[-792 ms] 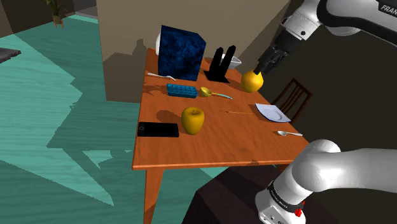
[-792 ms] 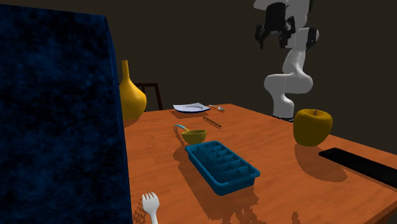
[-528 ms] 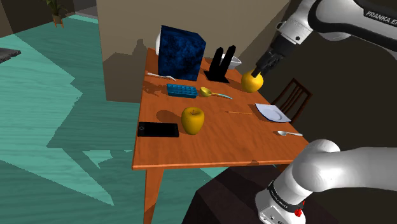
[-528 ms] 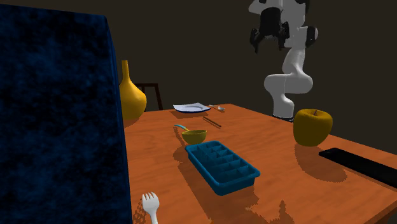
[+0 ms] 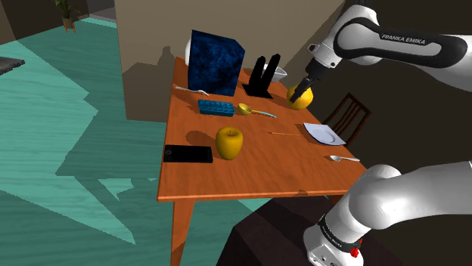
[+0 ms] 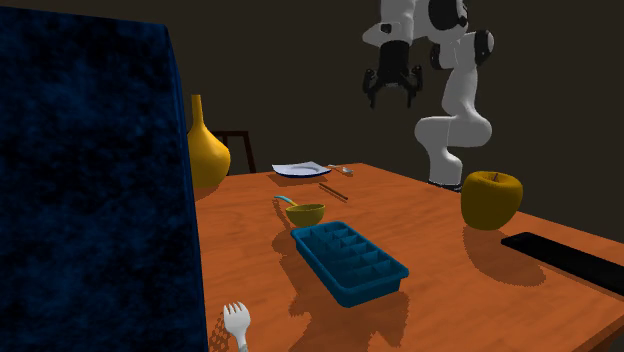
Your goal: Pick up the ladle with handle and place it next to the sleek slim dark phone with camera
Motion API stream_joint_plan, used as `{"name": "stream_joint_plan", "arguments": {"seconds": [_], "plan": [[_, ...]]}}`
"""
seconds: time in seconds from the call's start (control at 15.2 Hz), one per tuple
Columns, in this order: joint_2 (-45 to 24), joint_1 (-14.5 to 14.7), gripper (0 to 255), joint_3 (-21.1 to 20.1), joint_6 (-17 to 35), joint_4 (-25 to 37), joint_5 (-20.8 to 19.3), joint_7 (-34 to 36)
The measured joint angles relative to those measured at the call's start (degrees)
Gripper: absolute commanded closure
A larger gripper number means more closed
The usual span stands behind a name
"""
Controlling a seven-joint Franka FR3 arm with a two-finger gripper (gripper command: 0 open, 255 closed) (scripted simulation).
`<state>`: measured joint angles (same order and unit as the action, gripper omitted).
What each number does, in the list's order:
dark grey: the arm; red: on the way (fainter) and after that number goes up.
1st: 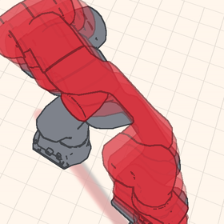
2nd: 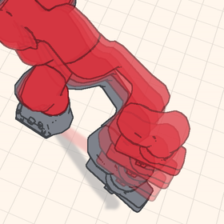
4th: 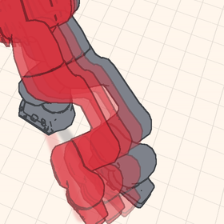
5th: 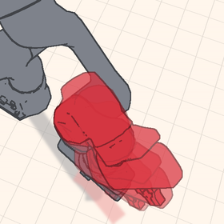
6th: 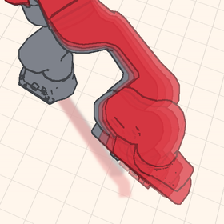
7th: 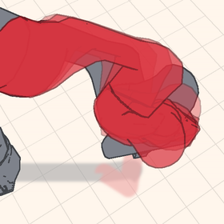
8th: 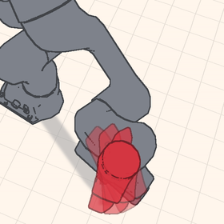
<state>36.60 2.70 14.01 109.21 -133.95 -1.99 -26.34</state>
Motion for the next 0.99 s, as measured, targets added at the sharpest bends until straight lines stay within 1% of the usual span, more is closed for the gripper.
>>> {"name": "stream_joint_plan", "arguments": {"seconds": [0.26, 0.53, 0.73, 0.99], "plan": [[-5.83, 1.59, 0, 4.11, 5.26, 0.33, -1.1, -8.79], [-14.34, 3.78, 0, 8.45, 10.24, 3.59, -0.54, -18.25], [-20.59, 5.26, 0, 11.29, 14.16, 5.52, 0.9, -25.47], [-30.53, 7.05, 0, 14.0, 17.75, 10.87, 5.03, -35.56]]}}
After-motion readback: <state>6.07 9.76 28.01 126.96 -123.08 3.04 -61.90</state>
